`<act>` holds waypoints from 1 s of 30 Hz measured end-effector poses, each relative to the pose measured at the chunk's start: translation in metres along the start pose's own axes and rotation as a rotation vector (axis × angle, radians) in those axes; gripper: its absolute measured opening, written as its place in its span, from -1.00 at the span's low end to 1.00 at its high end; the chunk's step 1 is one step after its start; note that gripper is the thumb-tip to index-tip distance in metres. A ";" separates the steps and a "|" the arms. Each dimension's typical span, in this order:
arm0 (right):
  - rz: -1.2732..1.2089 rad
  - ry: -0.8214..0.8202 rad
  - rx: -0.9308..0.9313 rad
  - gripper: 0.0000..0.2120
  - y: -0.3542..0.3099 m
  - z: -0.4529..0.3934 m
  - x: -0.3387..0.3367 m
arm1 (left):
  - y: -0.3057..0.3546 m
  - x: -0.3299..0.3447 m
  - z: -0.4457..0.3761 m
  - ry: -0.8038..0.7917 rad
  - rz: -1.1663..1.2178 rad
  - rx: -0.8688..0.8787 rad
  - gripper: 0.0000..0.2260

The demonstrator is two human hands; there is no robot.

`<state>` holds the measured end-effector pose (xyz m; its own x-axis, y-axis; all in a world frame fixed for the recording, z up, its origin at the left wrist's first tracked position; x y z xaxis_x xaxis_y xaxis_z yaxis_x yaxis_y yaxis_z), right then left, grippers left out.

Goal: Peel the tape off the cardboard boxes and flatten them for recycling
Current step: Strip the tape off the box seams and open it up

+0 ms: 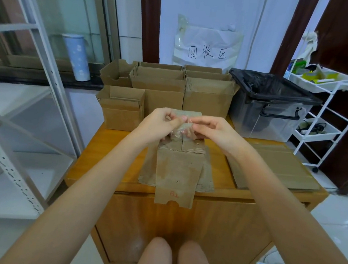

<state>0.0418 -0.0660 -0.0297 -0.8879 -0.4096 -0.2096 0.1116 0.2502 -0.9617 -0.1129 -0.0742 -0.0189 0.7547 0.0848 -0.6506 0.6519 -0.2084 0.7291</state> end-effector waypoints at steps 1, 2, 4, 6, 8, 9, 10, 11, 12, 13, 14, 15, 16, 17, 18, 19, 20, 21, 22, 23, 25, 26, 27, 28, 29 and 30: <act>-0.003 -0.013 -0.005 -0.76 -0.001 0.001 0.000 | 0.000 -0.001 0.000 -0.010 0.013 -0.005 -0.70; 0.003 -0.024 -0.009 -0.76 -0.001 0.001 0.001 | 0.000 -0.001 0.000 -0.020 0.015 -0.004 -0.72; 0.075 -0.029 -0.028 -0.79 -0.004 0.000 0.004 | 0.001 0.000 0.000 -0.044 0.016 0.006 -0.74; 0.167 0.007 -0.075 -0.80 -0.005 -0.003 0.008 | 0.002 0.001 0.000 -0.067 0.031 0.018 -0.74; 0.233 0.075 -0.127 -0.82 -0.006 -0.006 0.011 | 0.003 0.002 0.001 -0.095 0.036 0.024 -0.73; 0.257 0.104 -0.157 -0.83 -0.008 -0.007 0.012 | 0.003 0.002 0.002 -0.114 0.046 0.026 -0.74; 0.270 0.123 -0.185 -0.84 -0.009 -0.008 0.012 | 0.003 0.002 0.002 -0.133 0.055 0.028 -0.75; 0.272 0.134 -0.208 -0.85 -0.010 -0.008 0.013 | 0.003 0.002 0.003 -0.152 0.055 0.028 -0.77; 0.273 0.141 -0.223 -0.87 -0.010 -0.008 0.012 | 0.003 0.001 0.004 -0.173 0.054 0.024 -0.79; 0.276 0.149 -0.230 -0.88 -0.009 -0.008 0.011 | 0.003 -0.001 0.005 -0.196 0.069 0.010 -0.80; 0.277 0.159 -0.227 -0.88 -0.008 -0.009 0.010 | 0.002 -0.002 0.007 -0.222 0.112 -0.018 -0.80; 0.268 0.170 -0.213 -0.87 -0.006 -0.009 0.008 | 0.001 -0.004 0.009 -0.248 0.176 -0.055 -0.78; 0.254 0.182 -0.199 -0.85 -0.005 -0.010 0.006 | 0.001 -0.006 0.010 -0.266 0.215 -0.072 -0.78; 0.240 0.190 -0.191 -0.83 -0.004 -0.010 0.005 | 0.001 -0.007 0.010 -0.275 0.211 -0.056 -0.80; 0.235 0.189 -0.195 -0.81 -0.003 -0.010 0.005 | 0.002 -0.008 0.010 -0.276 0.186 -0.028 -0.85; 0.235 0.177 -0.201 -0.81 -0.004 -0.010 0.007 | 0.003 -0.009 0.011 -0.275 0.164 -0.007 -0.90; 0.245 0.156 -0.204 -0.81 -0.005 -0.009 0.008 | 0.003 -0.009 0.011 -0.274 0.155 0.003 -0.93; 0.265 0.125 -0.195 -0.80 -0.006 -0.008 0.010 | 0.002 -0.008 0.010 -0.269 0.153 0.002 -0.93; 0.289 0.087 -0.179 -0.79 -0.006 -0.007 0.011 | 0.001 -0.007 0.009 -0.260 0.155 -0.004 -0.90; 0.293 0.044 -0.157 -0.78 -0.007 -0.005 0.009 | -0.001 -0.007 0.007 -0.243 0.154 -0.016 -0.87; 0.186 -0.022 -0.071 -0.79 -0.005 -0.002 0.004 | -0.004 -0.005 0.006 -0.193 0.151 -0.030 -0.82; 0.138 -0.035 -0.026 -0.80 -0.003 -0.002 0.001 | -0.004 -0.004 0.005 -0.163 0.145 -0.027 -0.80; 0.138 -0.036 0.006 -0.77 -0.002 -0.002 0.000 | -0.004 -0.004 0.005 -0.129 0.130 -0.013 -0.77; 0.204 -0.030 0.020 -0.72 -0.001 -0.003 0.000 | -0.002 -0.003 0.006 -0.095 0.111 0.015 -0.75; 0.297 -0.022 0.019 -0.68 -0.001 -0.005 0.001 | 0.000 -0.003 0.007 -0.060 0.091 0.048 -0.75; 0.385 -0.014 0.000 -0.69 -0.001 -0.007 0.004 | 0.001 -0.003 0.008 -0.025 0.070 0.079 -0.74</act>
<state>0.0353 -0.0620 -0.0279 -0.7748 -0.2979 -0.5576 0.4353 0.3882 -0.8123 -0.1150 -0.0822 -0.0175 0.7954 0.0428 -0.6046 0.5892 -0.2890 0.7546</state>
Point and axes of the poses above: each hand's wrist, its own z-axis away from the middle knuckle, its own x-axis out of the palm, y = z × x, the point moved 6 cm from there along -z, towards the middle knuckle, and after that the axes turned 4 degrees about -z, right-handed, at the moved point
